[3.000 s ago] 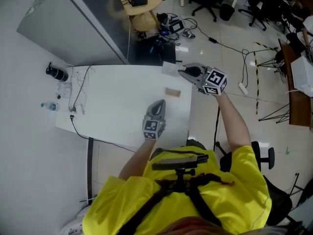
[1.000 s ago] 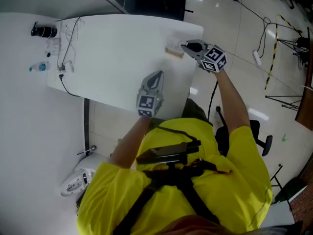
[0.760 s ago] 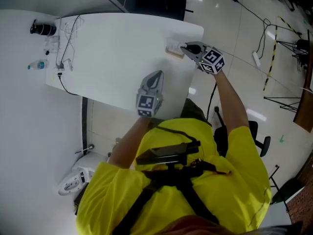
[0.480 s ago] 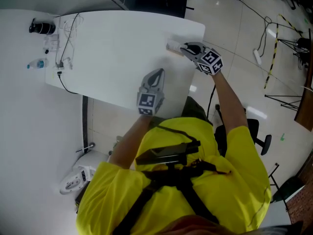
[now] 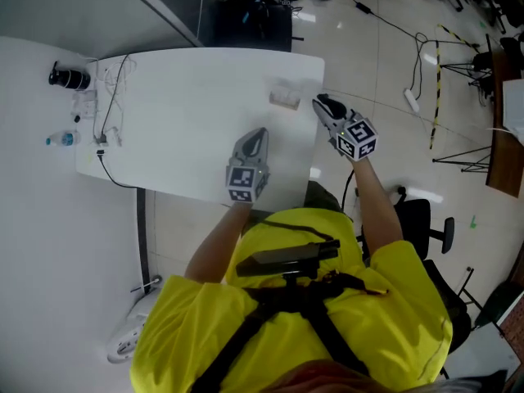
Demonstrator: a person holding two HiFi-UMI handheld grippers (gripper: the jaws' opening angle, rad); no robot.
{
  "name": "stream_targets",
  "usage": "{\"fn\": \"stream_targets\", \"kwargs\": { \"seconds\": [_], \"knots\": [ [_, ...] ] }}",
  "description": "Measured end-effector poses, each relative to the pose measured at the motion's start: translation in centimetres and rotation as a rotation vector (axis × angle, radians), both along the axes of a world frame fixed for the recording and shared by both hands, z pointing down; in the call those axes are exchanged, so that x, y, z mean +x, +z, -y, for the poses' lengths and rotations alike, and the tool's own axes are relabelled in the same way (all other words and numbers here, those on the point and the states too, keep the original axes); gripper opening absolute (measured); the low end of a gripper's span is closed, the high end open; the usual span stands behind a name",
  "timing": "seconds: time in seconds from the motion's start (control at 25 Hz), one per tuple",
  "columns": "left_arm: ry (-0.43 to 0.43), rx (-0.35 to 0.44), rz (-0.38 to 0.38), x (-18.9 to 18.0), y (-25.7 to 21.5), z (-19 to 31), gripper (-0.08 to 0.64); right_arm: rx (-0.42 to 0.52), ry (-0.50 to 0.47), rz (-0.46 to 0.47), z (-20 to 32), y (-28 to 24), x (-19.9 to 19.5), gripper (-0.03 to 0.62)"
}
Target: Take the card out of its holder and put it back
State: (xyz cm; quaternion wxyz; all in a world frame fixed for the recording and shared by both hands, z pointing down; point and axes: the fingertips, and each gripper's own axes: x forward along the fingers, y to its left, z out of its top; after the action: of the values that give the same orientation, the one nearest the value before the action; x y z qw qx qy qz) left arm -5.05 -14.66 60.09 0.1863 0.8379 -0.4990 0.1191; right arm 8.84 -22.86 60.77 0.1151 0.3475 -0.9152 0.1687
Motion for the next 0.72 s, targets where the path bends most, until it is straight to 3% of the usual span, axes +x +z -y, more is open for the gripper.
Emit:
{"fn": "stream_targets", "kwargs": {
  "seconds": [0.08,0.2,0.52,0.72],
  "knots": [
    [0.025,-0.002,-0.002,0.1,-0.5,-0.5,0.005,-0.002,0.109,0.002,-2.2,-1.5,1.3,0.005],
    [0.052,0.025,-0.013,-0.1,-2.0,-1.2,0.004,-0.019,0.225,0.000,-6.2,-2.6,2.1,0.005],
    [0.092,0.059,-0.026,-2.3,-3.9,-3.8,0.003,-0.003,0.394,-0.026,-12.9,-4.3,1.0,0.005],
    [0.101,0.057,-0.031,-3.3,-4.2,-5.4,0.004,-0.013,0.417,-0.049,-14.5,-4.8,-0.8,0.005]
  ]
}}
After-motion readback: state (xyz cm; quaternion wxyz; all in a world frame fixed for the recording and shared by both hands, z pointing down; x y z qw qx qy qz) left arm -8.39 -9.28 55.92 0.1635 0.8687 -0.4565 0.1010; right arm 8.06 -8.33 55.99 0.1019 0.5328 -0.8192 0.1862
